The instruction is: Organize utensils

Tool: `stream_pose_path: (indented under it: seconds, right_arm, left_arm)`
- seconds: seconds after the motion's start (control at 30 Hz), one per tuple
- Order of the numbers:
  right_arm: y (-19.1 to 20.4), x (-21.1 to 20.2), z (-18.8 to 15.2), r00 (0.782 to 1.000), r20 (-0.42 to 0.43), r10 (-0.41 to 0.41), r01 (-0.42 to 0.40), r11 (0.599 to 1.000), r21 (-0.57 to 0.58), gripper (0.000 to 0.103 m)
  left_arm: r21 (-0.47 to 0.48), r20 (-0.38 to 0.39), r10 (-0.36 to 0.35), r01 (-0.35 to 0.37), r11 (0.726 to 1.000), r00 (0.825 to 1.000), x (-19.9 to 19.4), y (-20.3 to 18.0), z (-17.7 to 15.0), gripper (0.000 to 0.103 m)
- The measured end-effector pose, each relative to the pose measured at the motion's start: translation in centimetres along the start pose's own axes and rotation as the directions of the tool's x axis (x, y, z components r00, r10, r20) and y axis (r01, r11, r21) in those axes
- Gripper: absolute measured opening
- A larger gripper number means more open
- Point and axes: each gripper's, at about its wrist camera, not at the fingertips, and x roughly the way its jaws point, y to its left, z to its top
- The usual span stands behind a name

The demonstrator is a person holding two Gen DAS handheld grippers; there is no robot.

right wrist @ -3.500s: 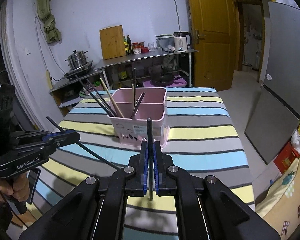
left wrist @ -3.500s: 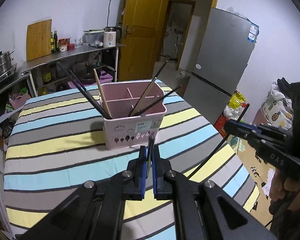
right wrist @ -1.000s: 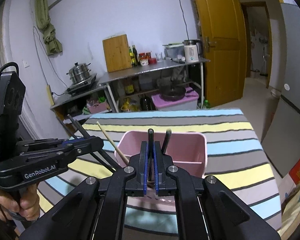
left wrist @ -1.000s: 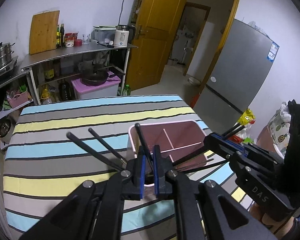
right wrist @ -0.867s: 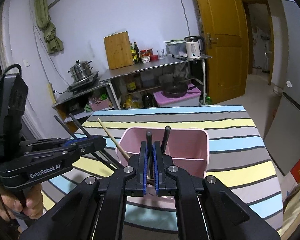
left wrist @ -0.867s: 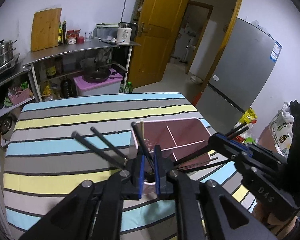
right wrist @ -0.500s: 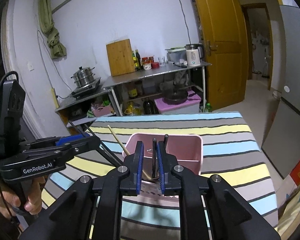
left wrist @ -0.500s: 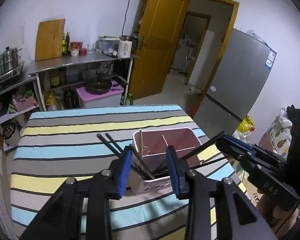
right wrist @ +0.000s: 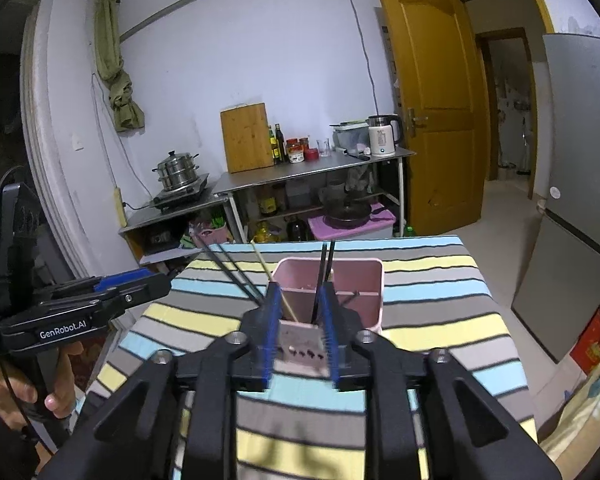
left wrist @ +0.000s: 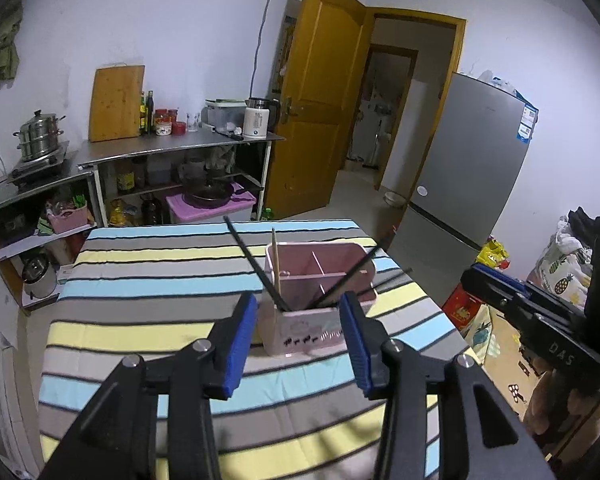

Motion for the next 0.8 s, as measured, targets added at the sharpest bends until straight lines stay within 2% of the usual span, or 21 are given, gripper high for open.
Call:
stream_pose_path:
  seconds: [0.03,0.1,0.53,0.8]
  right_arm:
    - [0.2,-0.7,-0.6,1.0,0.004,0.001,-0.001,1.0,-0.002,0.036]
    - [0.4,-1.6,-1.3,1.0,0.009,0.004,-0.004,1.0,0.0,0.04]
    - [0.9,-6.3,-8.2,0.999,0.005,-0.036,0.036,0.999,0.014,0.04]
    - [1.6,-7.9,-10.9,0.998,0.008,-0.058,0.058,0.998,0.01,0.04]
  left_arm:
    - [0.002,0.004,0.004,-0.004,1.0,1.0,-0.4,-0.1,-0.5,0.046]
    - [0.001,0.012,0.015,-0.015,1.0,1.0,-1.2,-0.4,-1.7,0.046]
    - [0.011,0.023,0.063,-0.064,0.998,0.998,-3.9,-2.0,-8.9,0.047]
    - [0.029,0.049,0.083,-0.085,0.996,0.995,-5.5,-3.1,-12.4,0.047]
